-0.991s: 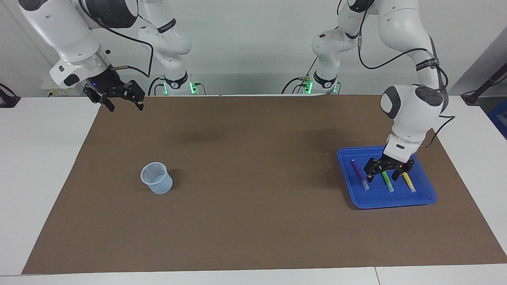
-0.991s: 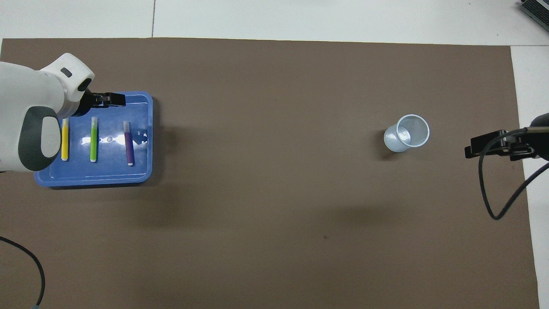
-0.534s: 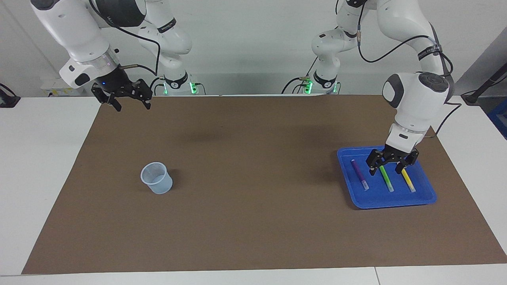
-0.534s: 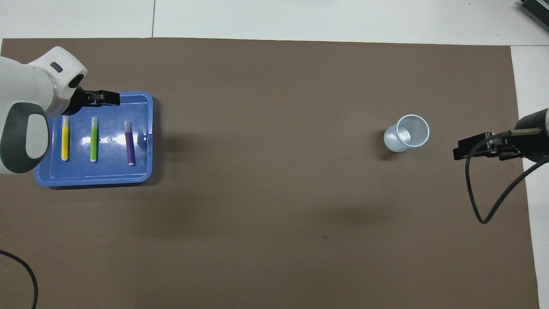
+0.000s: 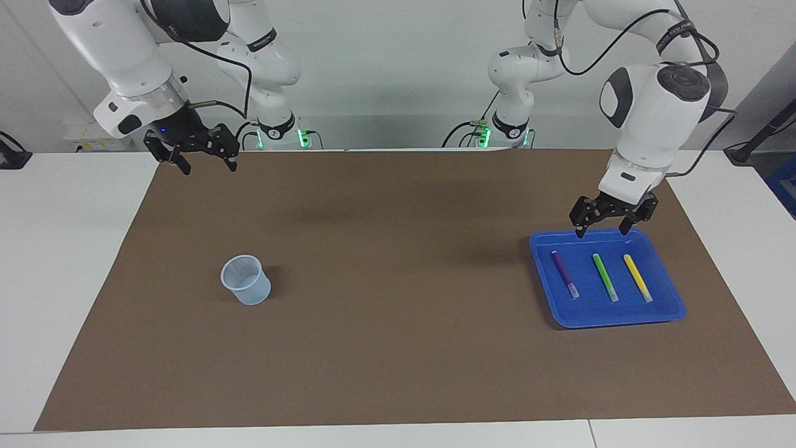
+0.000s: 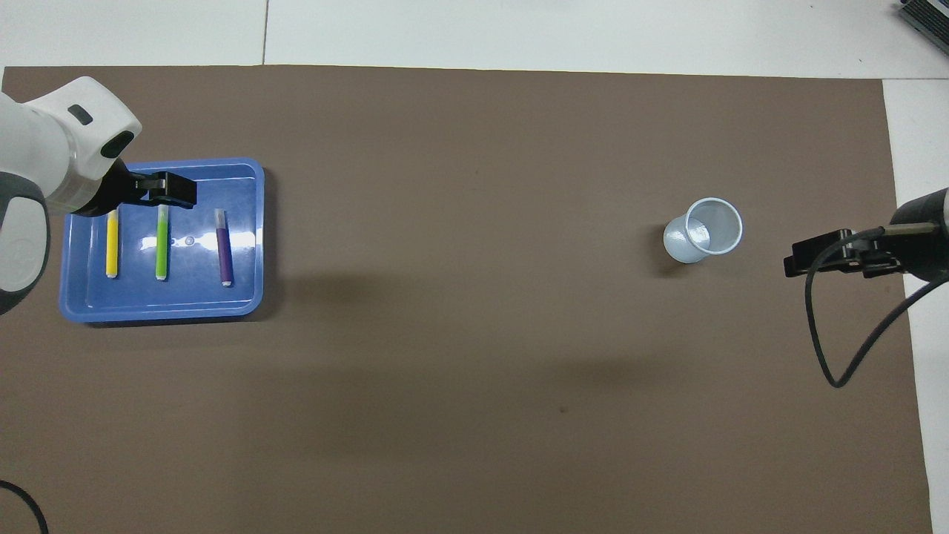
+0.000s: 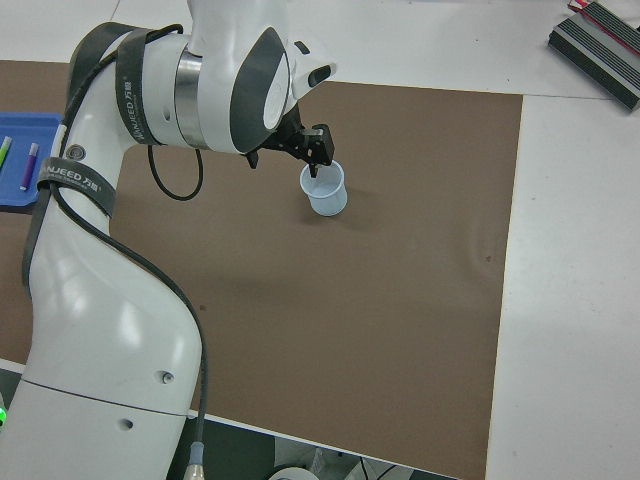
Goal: Right arm passes pens to left for tray arrangement
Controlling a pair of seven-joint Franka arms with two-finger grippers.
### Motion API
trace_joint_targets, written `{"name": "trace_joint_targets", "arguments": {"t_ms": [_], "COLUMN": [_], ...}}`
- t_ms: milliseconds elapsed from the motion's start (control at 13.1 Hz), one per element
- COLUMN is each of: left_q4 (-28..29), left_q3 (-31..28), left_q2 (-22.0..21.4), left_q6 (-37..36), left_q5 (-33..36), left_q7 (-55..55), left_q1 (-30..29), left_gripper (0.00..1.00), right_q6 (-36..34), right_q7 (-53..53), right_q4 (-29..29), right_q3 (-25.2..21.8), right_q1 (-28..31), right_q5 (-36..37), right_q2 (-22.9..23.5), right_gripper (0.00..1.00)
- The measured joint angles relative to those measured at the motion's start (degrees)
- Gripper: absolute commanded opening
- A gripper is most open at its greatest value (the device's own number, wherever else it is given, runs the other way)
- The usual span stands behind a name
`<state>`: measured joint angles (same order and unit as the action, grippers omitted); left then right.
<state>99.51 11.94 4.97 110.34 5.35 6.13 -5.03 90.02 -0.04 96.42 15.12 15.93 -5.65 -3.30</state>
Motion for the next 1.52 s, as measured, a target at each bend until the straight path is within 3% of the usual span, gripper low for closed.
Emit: {"name": "trace_joint_targets", "arguments": {"t_ms": [152, 457, 838, 1143, 1524], "left_q4": [-0.26, -0.29, -0.44, -1.96, -1.58], "left_q3": [-3.60, -5.95, -6.35, -5.81, -5.66], "left_q2": [-2.82, -7.95, -10.47, -10.59, -10.46], "left_q6": [-3.10, -11.49, -19.13, -17.74, -16.92], "left_q5": [-2.45, -3.72, -3.72, -1.88, -1.74], "left_q7": [0.48, 0.48, 0.13, -7.25, -8.59], "left_q1": [3.40, 3.53, 3.08, 0.80, -1.37], "left_gripper": [1.00, 1.00, 1.00, 1.00, 1.00], "right_q6": [0.00, 0.00, 0.00, 0.00, 0.00], "right_q7": [0.00, 0.00, 0.00, 0.00, 0.00], "right_q4": [0.00, 0.01, 0.01, 0.02, 0.03], "right_q3": [0.00, 0.00, 0.05, 0.06, 0.06], "right_q1": [0.00, 0.00, -0.02, -0.02, -0.03], "right_q5": [0.00, 0.00, 0.00, 0.00, 0.00], "right_q2": [0.00, -0.01, -0.03, -0.05, -0.05], "right_gripper": [1.00, 1.00, 1.00, 1.00, 1.00]}}
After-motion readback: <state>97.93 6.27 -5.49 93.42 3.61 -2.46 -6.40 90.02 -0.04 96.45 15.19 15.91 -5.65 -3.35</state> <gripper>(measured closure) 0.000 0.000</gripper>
